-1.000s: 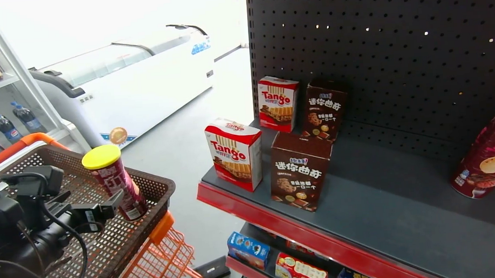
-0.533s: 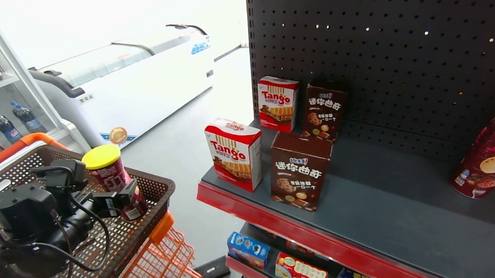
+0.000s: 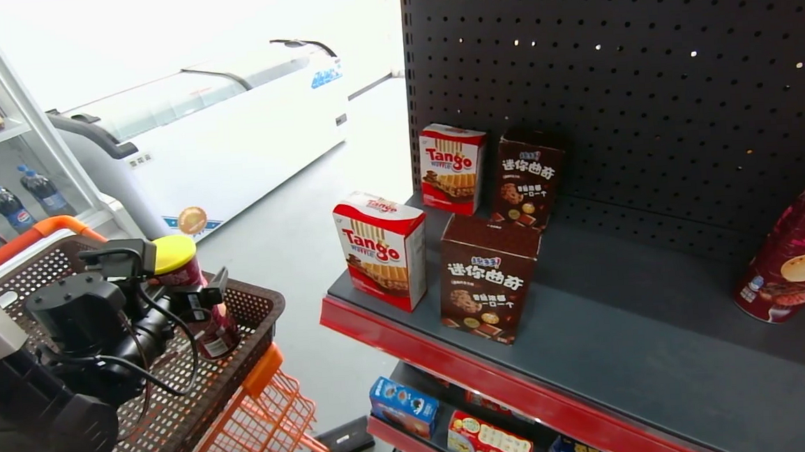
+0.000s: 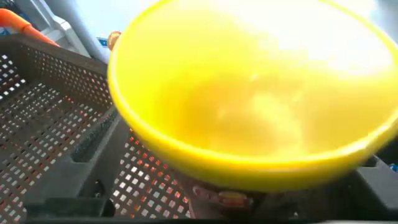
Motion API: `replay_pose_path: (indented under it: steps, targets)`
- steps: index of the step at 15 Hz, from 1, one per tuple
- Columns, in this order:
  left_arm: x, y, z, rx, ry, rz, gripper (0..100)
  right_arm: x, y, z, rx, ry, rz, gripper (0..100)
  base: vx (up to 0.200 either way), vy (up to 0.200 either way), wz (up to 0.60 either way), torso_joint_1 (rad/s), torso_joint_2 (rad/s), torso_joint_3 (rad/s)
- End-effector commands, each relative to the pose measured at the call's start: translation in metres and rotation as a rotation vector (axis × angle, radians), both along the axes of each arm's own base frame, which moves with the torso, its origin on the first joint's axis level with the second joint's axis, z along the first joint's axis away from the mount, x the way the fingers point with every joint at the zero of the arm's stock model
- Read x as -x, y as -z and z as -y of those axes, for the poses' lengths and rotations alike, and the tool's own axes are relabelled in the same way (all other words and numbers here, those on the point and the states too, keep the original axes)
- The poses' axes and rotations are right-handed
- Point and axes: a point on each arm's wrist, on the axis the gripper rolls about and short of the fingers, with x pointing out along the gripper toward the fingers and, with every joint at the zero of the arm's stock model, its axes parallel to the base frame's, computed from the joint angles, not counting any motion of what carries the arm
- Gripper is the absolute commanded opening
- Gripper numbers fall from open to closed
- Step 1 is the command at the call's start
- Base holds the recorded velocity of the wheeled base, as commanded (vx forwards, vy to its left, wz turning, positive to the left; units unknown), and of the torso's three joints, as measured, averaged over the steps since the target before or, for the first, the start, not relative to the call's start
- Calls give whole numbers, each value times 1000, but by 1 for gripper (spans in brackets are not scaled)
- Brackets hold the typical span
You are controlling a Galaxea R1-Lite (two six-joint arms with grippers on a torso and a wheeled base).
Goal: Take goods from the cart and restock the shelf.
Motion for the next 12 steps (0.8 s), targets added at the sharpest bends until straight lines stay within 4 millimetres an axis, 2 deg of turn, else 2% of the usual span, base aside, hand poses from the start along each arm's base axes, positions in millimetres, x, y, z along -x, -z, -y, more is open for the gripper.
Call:
replay_pose_path:
  steps: [1,5,6,12]
  targets:
    - [-8,8,-1,3,-1,-12,100,0,0,0,0,0,1,100,0,0,0,0,0,0]
    - [-20,19,-5,12,-9,-9,100,0,0,0,0,0,1,100,0,0,0,0,0,0]
    - [-25,18,-6,12,-10,8,0,0,0,0,0,0,1,100,0,0,0,0,0,0]
    - [-34,5,-3,-6,4,63,0,0,0,0,0,0,1,100,0,0,0,0,0,0]
